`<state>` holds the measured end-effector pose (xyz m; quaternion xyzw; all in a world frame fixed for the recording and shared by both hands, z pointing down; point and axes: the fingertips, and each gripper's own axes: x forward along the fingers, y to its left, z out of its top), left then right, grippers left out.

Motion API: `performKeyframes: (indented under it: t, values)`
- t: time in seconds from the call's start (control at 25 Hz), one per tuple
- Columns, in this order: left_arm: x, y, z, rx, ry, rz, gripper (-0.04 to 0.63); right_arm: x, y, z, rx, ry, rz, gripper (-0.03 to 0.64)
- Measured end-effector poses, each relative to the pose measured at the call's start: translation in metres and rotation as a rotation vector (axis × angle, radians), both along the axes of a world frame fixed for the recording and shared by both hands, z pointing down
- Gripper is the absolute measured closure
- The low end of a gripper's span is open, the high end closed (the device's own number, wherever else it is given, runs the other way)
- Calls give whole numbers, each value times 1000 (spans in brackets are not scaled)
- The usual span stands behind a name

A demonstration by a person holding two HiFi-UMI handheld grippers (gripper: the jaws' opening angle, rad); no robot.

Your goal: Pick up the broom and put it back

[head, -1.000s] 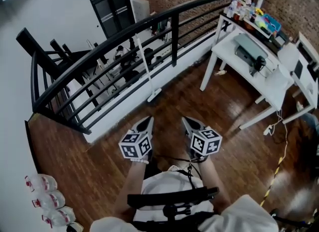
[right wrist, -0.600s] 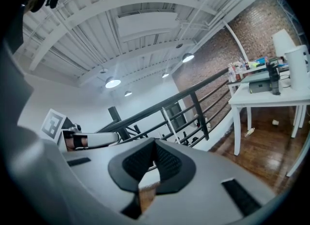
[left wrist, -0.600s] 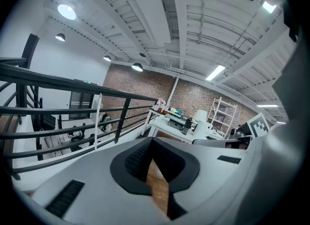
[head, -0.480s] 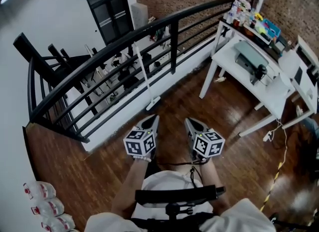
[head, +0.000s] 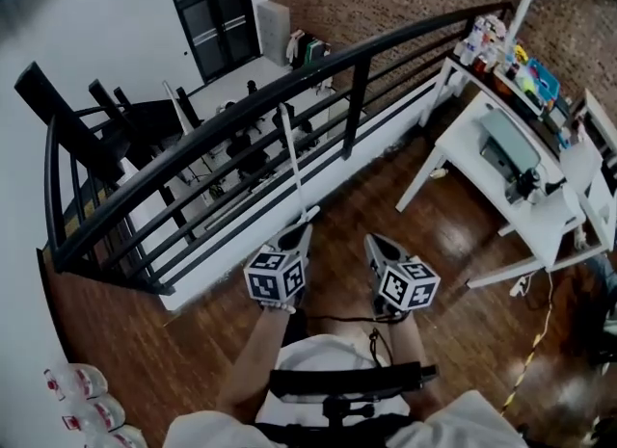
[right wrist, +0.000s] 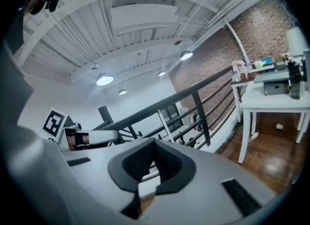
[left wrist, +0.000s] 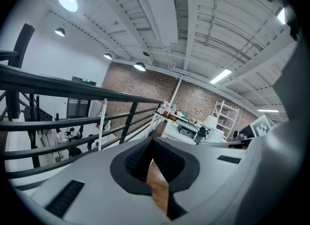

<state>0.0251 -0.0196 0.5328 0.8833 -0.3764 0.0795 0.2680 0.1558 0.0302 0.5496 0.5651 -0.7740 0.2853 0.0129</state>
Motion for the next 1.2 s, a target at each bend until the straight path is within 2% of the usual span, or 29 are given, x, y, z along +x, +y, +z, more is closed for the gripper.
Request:
performKeyframes:
  t: [0.28, 0.44, 0.6, 0.76, 0.96, 1.2]
  values:
    - [-49, -100, 4, -29, 10, -17, 607, -49, -112, -3, -15, 13, -13, 604]
    - [-67, -144, 2, -40, 4, 2, 607, -72, -168, -7, -11, -4, -11, 604]
    - [-81, -169, 2, -35, -2, 36, 607, -91, -201, -7, -6, -11, 5, 604]
    - [-102, -208, 0, -38, 22, -15, 607, -110, -235, -7, -15, 9, -38, 604]
    - [-109, -237, 3, -38, 33, -78, 607, -116, -273, -8, -3, 20, -103, 604]
    - [-99, -266, 6, -27, 52, -178, 607, -111, -314, -5, 29, 58, -209, 601]
